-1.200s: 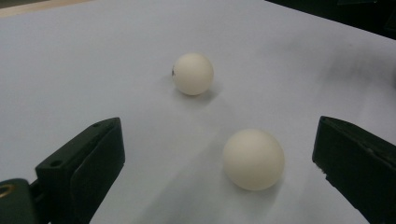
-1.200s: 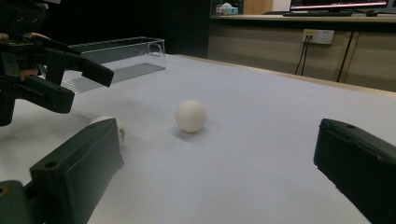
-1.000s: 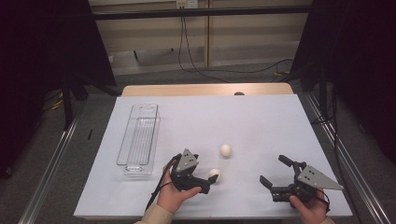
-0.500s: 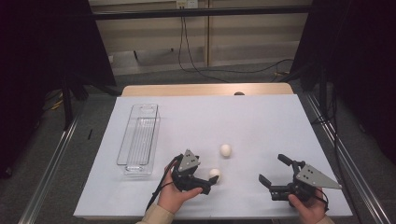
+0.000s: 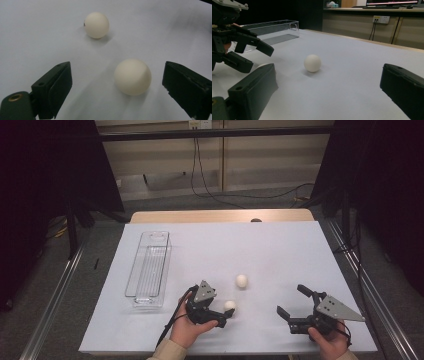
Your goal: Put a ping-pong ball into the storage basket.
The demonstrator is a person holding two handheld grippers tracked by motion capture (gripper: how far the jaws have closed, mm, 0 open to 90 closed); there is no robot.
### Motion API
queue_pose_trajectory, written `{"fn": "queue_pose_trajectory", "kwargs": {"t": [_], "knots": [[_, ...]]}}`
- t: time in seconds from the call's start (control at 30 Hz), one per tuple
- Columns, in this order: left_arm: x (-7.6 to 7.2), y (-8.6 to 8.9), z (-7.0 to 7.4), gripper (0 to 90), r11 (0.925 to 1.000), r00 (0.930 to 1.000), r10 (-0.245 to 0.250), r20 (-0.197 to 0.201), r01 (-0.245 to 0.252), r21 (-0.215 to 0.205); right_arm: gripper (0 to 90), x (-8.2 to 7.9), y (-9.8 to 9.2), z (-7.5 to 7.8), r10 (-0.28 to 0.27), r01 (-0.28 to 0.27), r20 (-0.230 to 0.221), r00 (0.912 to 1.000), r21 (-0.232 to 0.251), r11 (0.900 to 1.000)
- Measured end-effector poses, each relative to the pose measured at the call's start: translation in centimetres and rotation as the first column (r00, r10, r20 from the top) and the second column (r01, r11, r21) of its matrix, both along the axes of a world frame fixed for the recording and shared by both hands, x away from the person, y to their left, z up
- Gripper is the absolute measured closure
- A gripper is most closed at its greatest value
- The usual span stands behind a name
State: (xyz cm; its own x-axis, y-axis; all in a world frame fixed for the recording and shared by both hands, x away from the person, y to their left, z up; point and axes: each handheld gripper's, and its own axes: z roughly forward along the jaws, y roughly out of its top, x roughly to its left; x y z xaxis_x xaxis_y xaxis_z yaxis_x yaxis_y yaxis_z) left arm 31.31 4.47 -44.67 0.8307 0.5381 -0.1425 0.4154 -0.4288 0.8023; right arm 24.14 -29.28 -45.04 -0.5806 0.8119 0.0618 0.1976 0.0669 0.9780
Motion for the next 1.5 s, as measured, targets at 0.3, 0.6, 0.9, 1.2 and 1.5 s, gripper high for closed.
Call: {"fn": "queue_pose_trajectory", "kwargs": {"t": [0.3,0.6,0.9,1.2,1.5], "knots": [[0.1,-0.4,-0.1,14.5,0.9998,0.9997,-0.022,-0.014,0.022,0.002,0.5,0.0,-0.1,0.0,-0.004,0.004,0.001,1.0000,-0.001,1.000],[0.2,-0.8,-0.3,20.0,0.9988,0.9983,-0.046,-0.035,0.047,0.014,0.5,-0.1,-0.1,0.0,-0.006,0.006,-0.001,1.0000,0.001,1.000],[0.4,-1.1,-0.6,25.5,0.9977,0.9968,-0.065,-0.046,0.065,0.018,0.5,-0.1,-0.4,0.0,-0.011,0.011,-0.002,0.9999,0.002,1.000],[0.5,-1.3,-0.7,31.9,0.9954,0.9952,-0.086,-0.046,0.088,0.037,0.5,-0.2,-0.3,0.0,-0.013,0.013,-0.005,0.9999,0.001,1.000],[0.6,-1.5,-0.7,34.4,0.9946,0.9938,-0.093,-0.062,0.095,0.041,0.5,-0.2,-0.4,0.0,-0.015,0.015,-0.004,0.9999,0.000,1.000]]}}
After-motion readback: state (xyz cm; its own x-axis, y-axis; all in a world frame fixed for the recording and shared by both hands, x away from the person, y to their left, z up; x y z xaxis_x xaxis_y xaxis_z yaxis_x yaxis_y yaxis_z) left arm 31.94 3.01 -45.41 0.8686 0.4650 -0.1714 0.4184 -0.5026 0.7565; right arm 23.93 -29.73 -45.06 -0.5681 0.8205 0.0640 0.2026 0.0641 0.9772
